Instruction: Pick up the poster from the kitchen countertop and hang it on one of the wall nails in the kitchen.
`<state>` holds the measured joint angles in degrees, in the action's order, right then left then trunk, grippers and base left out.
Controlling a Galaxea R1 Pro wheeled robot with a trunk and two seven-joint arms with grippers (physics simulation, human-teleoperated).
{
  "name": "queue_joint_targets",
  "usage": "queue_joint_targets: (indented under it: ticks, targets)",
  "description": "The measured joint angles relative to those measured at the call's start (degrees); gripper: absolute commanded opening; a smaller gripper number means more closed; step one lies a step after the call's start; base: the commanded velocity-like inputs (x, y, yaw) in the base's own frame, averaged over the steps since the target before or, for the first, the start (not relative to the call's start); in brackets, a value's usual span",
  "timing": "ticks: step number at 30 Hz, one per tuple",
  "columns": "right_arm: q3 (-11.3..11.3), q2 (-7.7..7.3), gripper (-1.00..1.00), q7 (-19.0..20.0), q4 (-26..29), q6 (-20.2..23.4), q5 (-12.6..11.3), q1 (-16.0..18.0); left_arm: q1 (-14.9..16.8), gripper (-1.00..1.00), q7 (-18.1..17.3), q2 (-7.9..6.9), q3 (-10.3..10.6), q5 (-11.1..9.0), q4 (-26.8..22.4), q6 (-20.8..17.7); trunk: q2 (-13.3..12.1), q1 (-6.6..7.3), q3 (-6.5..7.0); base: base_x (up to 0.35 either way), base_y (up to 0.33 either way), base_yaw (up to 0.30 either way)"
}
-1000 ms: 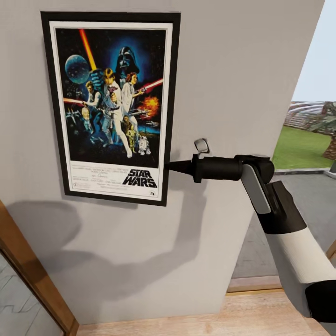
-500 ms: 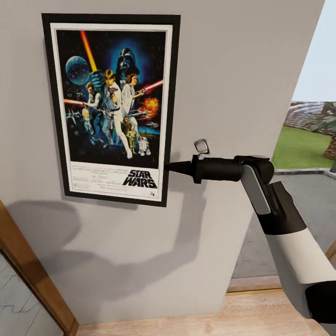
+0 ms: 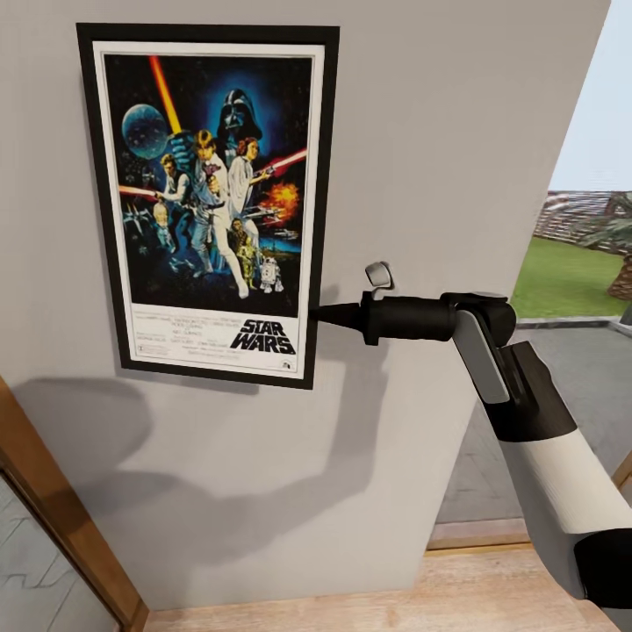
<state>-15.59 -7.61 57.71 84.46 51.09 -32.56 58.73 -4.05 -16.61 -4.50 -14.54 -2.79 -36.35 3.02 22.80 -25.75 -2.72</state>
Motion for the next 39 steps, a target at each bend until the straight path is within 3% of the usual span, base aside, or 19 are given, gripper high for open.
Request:
queue_joint_targets:
  ticks: [39]
  targets:
    - [0.0,0.00,-1.00,0.0,0.0,0.0,0.0,0.0,0.0,1.00,0.0,0.00,0.0,0.0,0.0,0.0,0.0,0.00,0.00,0.000,0.031,0.000]
